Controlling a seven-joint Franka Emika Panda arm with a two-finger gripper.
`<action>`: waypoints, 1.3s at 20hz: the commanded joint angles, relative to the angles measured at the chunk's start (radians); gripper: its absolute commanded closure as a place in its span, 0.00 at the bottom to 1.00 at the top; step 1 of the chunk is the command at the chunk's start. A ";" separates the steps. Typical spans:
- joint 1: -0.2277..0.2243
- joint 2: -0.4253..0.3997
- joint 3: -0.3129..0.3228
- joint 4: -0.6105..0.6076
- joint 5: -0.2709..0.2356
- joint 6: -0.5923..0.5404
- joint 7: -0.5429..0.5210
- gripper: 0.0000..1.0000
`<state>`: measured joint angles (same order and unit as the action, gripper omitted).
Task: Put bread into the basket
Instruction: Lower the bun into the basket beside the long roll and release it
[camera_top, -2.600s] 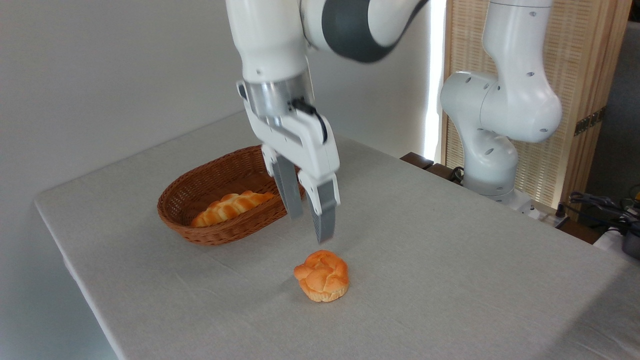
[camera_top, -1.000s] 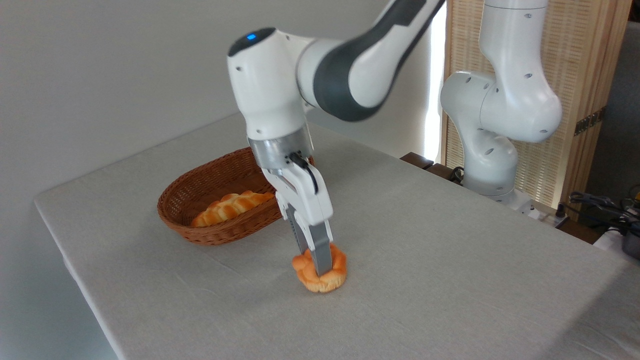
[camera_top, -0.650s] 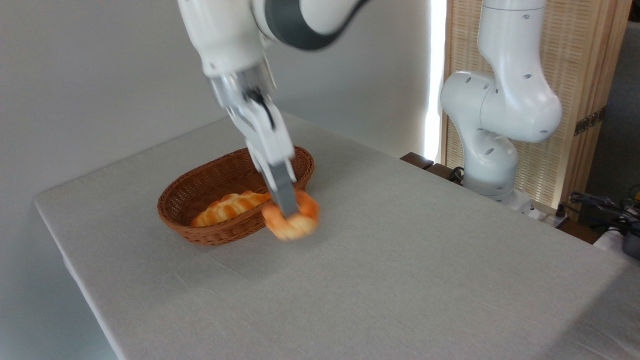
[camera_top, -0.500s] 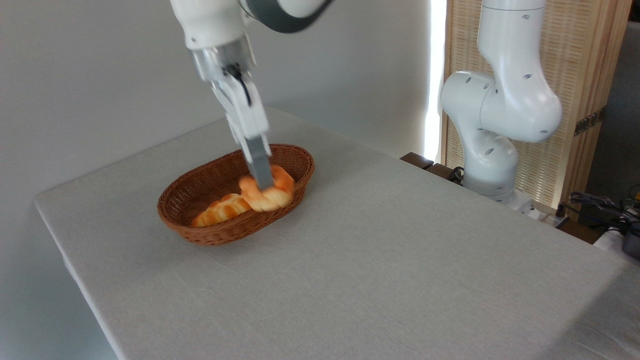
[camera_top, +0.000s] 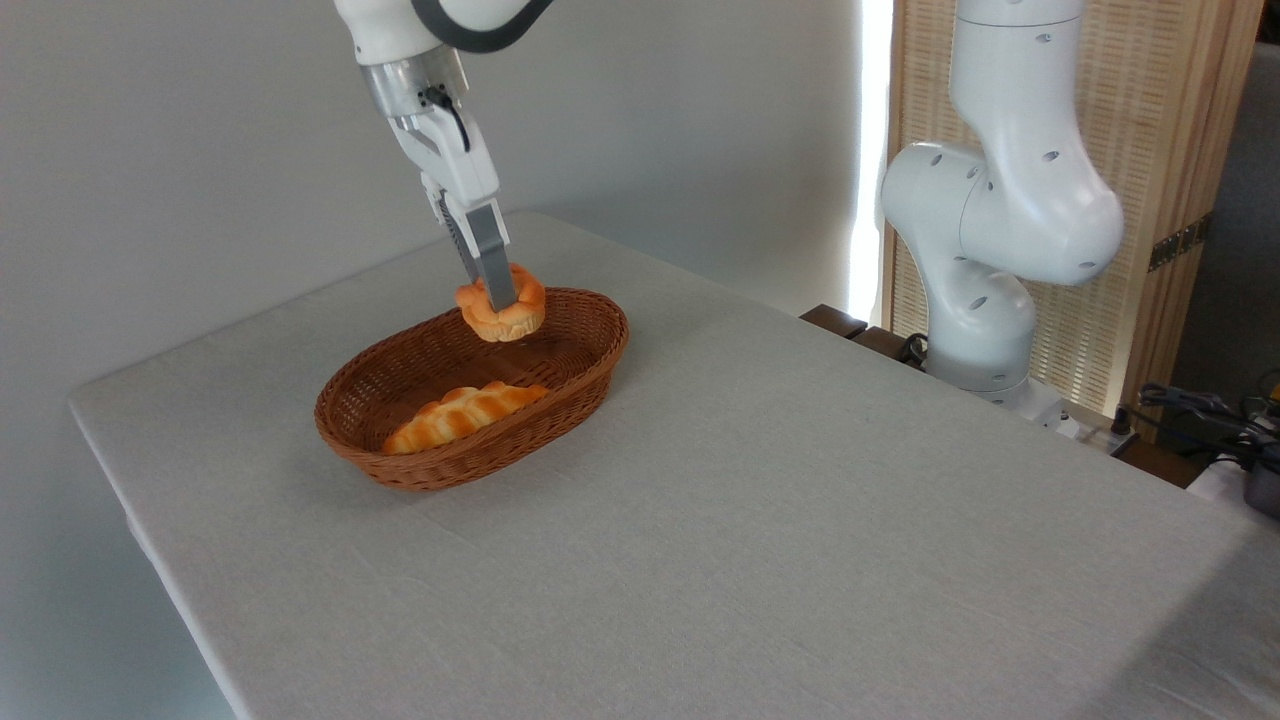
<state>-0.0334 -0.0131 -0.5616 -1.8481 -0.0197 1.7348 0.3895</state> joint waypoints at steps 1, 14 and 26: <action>0.007 0.084 -0.044 0.000 -0.013 0.078 -0.014 0.00; 0.007 0.082 -0.047 -0.013 -0.003 0.035 0.083 0.00; 0.009 0.074 0.360 0.328 -0.014 -0.173 0.321 0.00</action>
<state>-0.0150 0.0499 -0.3097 -1.5747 -0.0188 1.5863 0.6799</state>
